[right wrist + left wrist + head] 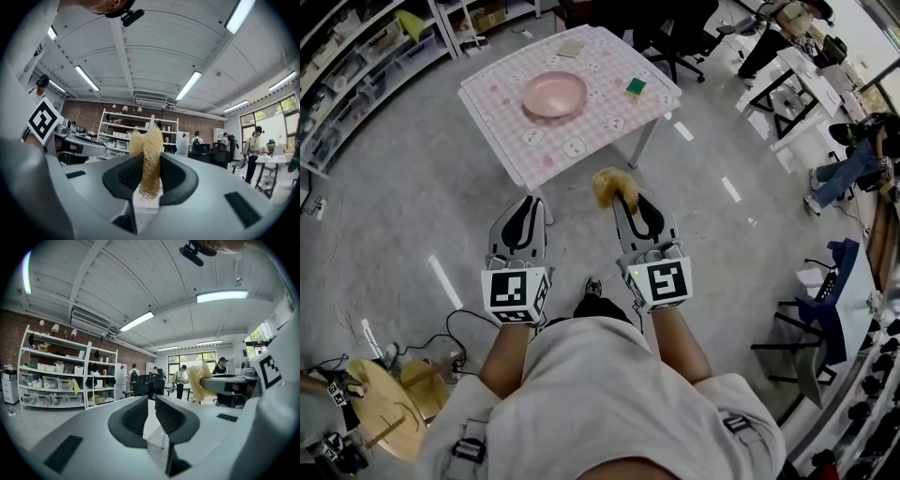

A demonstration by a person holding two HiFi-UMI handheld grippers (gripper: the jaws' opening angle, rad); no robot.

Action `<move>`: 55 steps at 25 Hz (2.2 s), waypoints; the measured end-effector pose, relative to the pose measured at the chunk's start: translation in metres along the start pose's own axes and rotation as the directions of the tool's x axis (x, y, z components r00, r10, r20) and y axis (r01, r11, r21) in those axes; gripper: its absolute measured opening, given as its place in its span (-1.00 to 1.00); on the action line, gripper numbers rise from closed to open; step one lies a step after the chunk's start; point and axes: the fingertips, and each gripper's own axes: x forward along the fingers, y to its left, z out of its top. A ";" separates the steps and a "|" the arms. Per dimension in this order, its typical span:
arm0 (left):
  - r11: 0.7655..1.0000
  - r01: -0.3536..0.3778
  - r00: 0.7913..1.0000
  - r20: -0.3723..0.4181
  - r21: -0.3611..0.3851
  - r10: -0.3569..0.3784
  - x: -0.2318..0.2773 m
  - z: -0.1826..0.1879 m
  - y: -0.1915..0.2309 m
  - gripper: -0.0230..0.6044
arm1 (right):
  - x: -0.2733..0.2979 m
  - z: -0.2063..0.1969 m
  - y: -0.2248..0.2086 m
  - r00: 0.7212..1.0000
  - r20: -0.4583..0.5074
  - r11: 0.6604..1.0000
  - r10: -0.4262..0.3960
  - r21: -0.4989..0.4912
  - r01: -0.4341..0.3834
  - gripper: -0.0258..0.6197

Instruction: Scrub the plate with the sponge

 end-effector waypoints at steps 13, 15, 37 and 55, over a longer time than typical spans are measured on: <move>0.998 -0.064 0.994 -0.087 -0.005 0.063 0.117 -0.011 0.021 -0.74 | 0.099 -0.047 -0.085 0.998 -0.046 0.996 0.046 0.081 -0.042 -0.67; 0.998 -0.070 0.994 -0.090 -0.008 0.069 0.134 -0.011 0.033 -0.74 | 0.119 -0.047 -0.090 0.997 -0.048 0.996 0.057 0.069 -0.054 -0.67; 0.995 0.015 0.970 -0.241 -0.097 -0.038 0.358 -0.061 0.231 -0.74 | 0.384 -0.133 -0.115 0.960 -0.275 0.998 0.062 0.045 -0.051 -0.66; 0.906 -0.378 0.808 -0.545 -0.188 0.224 0.209 -0.296 -0.107 -0.72 | 0.062 -0.320 -0.216 0.782 -0.387 0.871 0.489 0.161 -0.464 -0.66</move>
